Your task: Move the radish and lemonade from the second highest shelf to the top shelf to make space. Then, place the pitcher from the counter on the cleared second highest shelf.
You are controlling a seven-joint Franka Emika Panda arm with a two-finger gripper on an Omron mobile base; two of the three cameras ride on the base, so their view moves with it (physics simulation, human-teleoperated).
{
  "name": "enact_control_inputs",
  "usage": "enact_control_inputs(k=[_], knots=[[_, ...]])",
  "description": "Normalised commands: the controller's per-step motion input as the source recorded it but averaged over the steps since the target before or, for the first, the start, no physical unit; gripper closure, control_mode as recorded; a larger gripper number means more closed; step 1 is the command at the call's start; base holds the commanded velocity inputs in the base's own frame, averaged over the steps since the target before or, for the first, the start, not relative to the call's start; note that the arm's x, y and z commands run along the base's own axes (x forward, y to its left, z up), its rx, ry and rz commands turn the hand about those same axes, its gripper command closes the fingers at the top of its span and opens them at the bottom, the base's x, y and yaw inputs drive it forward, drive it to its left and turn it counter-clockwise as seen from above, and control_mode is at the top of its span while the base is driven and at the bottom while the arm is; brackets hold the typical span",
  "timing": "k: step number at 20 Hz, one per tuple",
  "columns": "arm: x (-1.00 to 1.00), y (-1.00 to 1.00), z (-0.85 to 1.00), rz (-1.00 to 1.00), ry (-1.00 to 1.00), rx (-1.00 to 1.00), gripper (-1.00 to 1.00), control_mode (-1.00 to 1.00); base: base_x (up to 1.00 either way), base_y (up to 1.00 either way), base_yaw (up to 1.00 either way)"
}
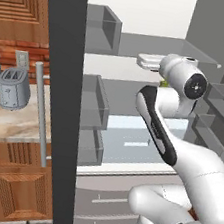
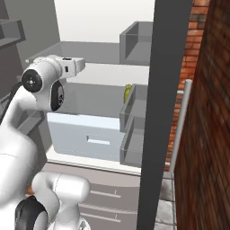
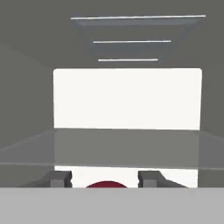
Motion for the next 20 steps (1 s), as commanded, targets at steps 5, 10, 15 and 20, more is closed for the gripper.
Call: enact_control_inputs(k=[5, 10, 15, 20], knots=[[-0.01, 0.00, 0.97, -0.02, 0.01, 0.00, 1.00, -1.00, 0.00, 0.00, 0.00], [0.25, 0.00, 0.33, -0.04, 0.04, 0.00, 1.00, -1.00, 0.00, 0.00, 0.00], [0.50, 0.00, -0.24, -0.02, 0.04, 0.00, 1.00, -1.00, 0.00, 0.00, 0.00], [0.51, 0.00, -0.85, 0.00, 0.04, -0.01, 1.00, -1.00, 0.00, 0.00, 0.00]])
